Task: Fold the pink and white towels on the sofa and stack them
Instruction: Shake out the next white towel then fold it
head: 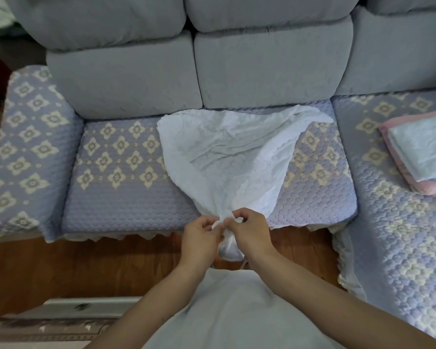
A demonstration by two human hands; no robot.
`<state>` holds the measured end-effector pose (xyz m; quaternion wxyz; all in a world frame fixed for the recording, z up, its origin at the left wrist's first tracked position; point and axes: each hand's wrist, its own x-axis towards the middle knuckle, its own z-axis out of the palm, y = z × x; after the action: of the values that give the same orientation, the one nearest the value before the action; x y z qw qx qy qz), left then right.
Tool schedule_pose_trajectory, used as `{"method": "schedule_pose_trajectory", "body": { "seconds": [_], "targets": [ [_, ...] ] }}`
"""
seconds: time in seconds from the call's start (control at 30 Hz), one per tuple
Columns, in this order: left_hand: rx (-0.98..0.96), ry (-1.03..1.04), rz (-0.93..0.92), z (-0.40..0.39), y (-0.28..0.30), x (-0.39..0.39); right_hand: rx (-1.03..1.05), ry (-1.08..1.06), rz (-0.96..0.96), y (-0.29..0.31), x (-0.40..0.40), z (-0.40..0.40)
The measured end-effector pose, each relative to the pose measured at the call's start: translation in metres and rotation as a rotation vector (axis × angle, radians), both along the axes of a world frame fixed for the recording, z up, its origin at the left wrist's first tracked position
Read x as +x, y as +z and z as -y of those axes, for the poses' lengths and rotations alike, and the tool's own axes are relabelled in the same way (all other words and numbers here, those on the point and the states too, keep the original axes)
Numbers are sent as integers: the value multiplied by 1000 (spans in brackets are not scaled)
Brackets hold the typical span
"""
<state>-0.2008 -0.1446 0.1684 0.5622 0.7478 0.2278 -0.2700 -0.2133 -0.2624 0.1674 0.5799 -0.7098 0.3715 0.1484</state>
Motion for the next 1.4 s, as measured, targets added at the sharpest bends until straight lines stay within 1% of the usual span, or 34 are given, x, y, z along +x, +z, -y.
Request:
{"method": "schedule_pose_trajectory", "body": {
  "seconds": [0.13, 0.23, 0.3, 0.37, 0.4, 0.47, 0.6, 0.67, 0.73, 0.83, 0.93, 1.03, 1.17, 1.3, 1.4],
  "targets": [
    [-85, 73, -73, -1, -5, 1, 28, 59, 6, 1, -6, 2],
    [-203, 89, -108, 0, -1, 1, 88, 74, 41, 4, -9, 6],
    [-301, 139, -150, -1, 0, 2, 188, 52, 58, 7, -11, 9],
    [-362, 188, -164, -2, 1, 4, 356, -14, 81, 10, -11, 11],
    [-369, 176, -152, -3, 1, 4, 416, -34, 94, 9, -12, 12],
    [-362, 110, -109, -4, 2, 2, 472, -45, 113, 8, -13, 14],
    [-281, 41, -45, -6, 1, 0, 562, -114, 126, 4, -10, 19],
    [-293, 39, -51, -7, 1, 1, 531, -113, 129, 3, -8, 23],
    [-300, 48, -73, -6, 1, 2, 468, -68, 135, 1, -8, 25],
    [-293, 9, -73, -2, 5, 3, 229, 128, 169, -3, -9, 25],
    [-258, -14, -38, 2, 11, 4, -4, 250, 291, -6, -12, 19],
    [-218, 10, -11, 5, 13, 8, -138, 285, 411, -11, -15, 12],
    [-256, 62, -12, 8, 18, 10, -316, 277, 518, -14, -13, 10],
    [-272, 111, -38, 10, 18, 12, -388, 328, 596, -14, -13, 9],
    [-250, 94, -45, 9, 18, 14, -306, 305, 563, -18, -13, 10]
  ]
}}
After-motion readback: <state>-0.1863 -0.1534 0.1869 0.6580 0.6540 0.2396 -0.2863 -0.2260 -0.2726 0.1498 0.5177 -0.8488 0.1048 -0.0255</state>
